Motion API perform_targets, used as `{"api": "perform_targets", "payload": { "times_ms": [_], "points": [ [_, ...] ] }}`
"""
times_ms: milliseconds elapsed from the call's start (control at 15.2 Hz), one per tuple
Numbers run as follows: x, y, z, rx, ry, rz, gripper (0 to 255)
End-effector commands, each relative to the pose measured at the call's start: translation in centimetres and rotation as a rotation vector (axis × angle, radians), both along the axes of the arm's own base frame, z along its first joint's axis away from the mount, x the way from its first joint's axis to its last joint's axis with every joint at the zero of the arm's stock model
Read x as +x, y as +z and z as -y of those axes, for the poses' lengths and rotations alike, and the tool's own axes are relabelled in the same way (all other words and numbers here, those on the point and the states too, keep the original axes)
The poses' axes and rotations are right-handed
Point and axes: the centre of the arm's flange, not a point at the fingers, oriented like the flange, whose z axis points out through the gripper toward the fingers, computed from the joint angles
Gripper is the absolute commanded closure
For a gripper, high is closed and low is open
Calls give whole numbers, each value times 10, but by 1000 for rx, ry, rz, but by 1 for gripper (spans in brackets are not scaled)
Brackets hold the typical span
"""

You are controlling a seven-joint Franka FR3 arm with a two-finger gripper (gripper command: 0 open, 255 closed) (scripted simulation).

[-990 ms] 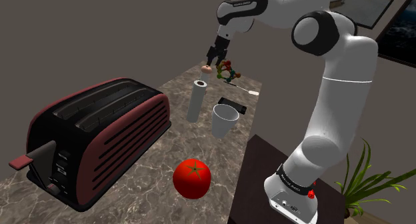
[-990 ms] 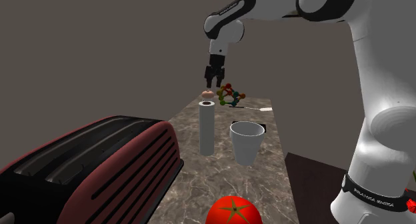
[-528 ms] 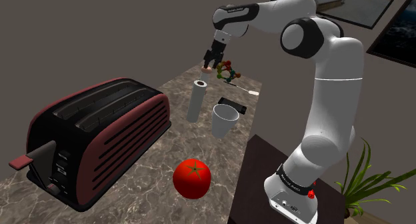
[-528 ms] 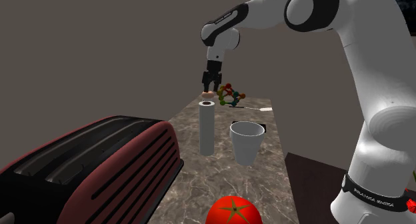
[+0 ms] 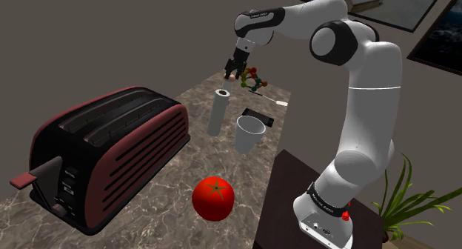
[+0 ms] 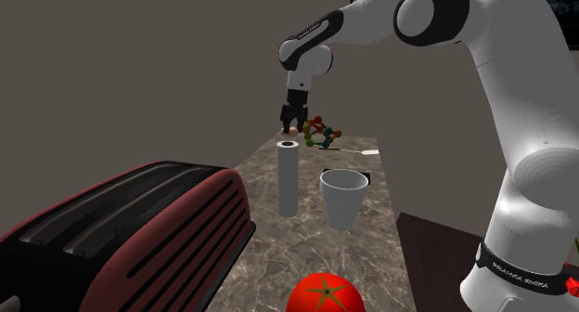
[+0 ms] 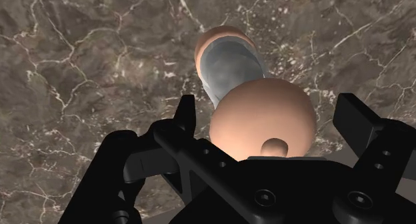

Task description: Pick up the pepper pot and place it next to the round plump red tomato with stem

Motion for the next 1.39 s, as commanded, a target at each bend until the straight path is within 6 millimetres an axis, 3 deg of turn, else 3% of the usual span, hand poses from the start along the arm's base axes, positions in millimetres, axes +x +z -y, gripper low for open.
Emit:
{"api": "perform_targets", "payload": {
  "times_ms": [0, 66, 132, 726, 1320],
  "points": [
    [0, 0, 0, 0, 0, 0, 0],
    [0, 0, 0, 0, 0, 0, 0],
    [0, 0, 0, 0, 0, 0, 255],
    [0, 0, 0, 0, 0, 0, 255],
    [0, 47, 0, 0, 0, 0, 255]
  ]
}}
